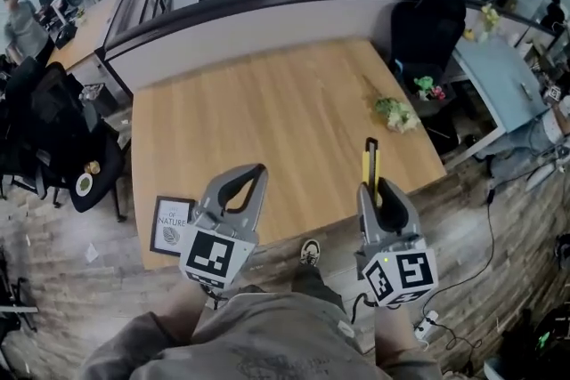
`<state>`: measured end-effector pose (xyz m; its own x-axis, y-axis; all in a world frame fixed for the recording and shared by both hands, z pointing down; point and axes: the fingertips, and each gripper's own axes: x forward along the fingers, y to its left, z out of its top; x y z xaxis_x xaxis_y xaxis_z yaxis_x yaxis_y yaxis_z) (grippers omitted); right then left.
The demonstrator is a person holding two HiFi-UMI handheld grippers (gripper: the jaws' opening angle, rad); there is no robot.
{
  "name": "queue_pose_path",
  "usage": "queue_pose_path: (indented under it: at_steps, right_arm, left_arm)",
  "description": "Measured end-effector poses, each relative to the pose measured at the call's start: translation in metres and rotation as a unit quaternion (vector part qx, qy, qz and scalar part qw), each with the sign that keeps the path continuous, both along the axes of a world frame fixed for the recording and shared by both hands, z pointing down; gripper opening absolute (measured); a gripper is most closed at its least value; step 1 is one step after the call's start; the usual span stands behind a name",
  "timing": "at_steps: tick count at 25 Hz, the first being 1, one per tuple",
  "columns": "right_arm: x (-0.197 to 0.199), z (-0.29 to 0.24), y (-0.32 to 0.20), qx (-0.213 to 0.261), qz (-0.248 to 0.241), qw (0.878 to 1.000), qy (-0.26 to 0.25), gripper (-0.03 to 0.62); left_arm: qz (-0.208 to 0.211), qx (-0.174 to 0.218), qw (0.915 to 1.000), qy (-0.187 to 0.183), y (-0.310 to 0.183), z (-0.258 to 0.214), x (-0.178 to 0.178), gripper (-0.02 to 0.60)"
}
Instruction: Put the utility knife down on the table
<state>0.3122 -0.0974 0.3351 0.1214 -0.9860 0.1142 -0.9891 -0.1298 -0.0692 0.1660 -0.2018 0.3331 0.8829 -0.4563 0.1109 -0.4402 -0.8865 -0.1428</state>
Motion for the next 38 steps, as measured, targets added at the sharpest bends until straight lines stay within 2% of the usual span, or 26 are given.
queue_pose_path:
  at_steps: [8,14,20,28,31,34,38]
  right_arm:
    - [0.085,-0.005,-0.068,-0.003,-0.069,0.998,-0.003,0.124]
    - [0.113,-0.001,-0.108,0.000,-0.111,0.993,-0.025,0.124]
    - [0.104,0.006,-0.140,-0.008,-0.138,0.990,-0.030,0.124]
    - [0.083,0.021,-0.178,-0.029,-0.144,0.988,-0.039,0.124]
    - [0.072,0.016,-0.210,-0.028,-0.159,0.987,-0.024,0.124]
    - [0.057,0.017,-0.248,-0.033,-0.179,0.983,-0.008,0.124]
    - [0.041,0.030,-0.304,-0.051,-0.186,0.981,0.012,0.124]
  left_arm:
    - [-0.070,0.008,0.9974,-0.015,-0.048,-0.010,0.066,0.002]
    - [-0.119,0.008,0.9926,-0.025,-0.072,-0.008,0.075,0.002]
    - [-0.151,-0.002,0.9881,-0.029,-0.091,-0.008,0.057,0.002]
    - [-0.149,0.004,0.9886,-0.024,-0.119,0.001,0.039,0.002]
    - [-0.150,0.010,0.9884,-0.017,-0.141,-0.007,0.038,0.002]
    - [-0.162,-0.004,0.9867,-0.007,-0.166,-0.013,0.038,0.002]
    - [-0.174,0.019,0.9846,-0.002,-0.213,-0.012,0.037,0.002]
